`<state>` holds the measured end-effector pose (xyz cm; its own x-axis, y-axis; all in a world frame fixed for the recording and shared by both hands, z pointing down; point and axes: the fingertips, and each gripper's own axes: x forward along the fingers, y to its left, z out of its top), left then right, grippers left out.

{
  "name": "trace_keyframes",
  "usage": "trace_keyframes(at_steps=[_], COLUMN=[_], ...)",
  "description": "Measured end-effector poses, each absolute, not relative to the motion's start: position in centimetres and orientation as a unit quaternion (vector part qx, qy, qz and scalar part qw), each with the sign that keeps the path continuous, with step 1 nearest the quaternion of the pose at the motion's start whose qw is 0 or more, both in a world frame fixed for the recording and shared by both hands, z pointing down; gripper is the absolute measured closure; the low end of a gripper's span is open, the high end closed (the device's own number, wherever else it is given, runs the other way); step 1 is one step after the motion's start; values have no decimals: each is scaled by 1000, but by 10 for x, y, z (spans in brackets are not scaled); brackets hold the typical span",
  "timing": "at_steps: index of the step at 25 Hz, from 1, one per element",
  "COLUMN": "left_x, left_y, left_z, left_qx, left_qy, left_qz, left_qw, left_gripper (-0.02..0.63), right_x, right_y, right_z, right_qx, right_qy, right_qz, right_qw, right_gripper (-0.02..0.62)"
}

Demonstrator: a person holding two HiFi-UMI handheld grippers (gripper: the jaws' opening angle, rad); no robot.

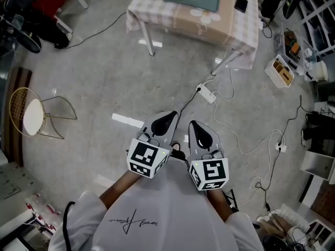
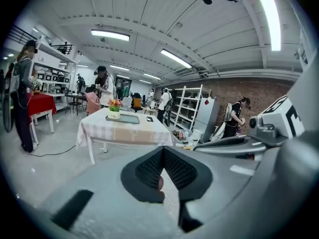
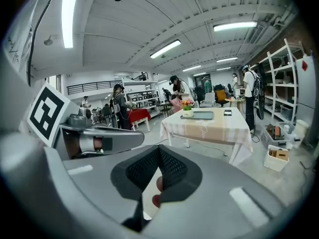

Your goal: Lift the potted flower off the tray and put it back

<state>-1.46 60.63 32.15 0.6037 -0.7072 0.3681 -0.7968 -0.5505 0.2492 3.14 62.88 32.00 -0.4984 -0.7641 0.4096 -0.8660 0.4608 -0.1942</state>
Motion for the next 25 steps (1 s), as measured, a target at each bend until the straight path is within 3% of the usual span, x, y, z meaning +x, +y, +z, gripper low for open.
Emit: trace_keyframes(at_steps=[4, 25], left_x=[-21, -78], left_y=[585, 475], left_z=[323, 308], left_qx=[874, 883], left_qy=[-429, -419], left_qz=[110, 90], left_qw=[202, 189], left_gripper=[609, 607], right_x=[27, -35], right_y=[606, 499], right_z=[318, 302], right_qx=[485, 505], right_qy=[-842, -839], right_qz=[207, 164], right_qw=[110, 119], right_gripper=[591, 589])
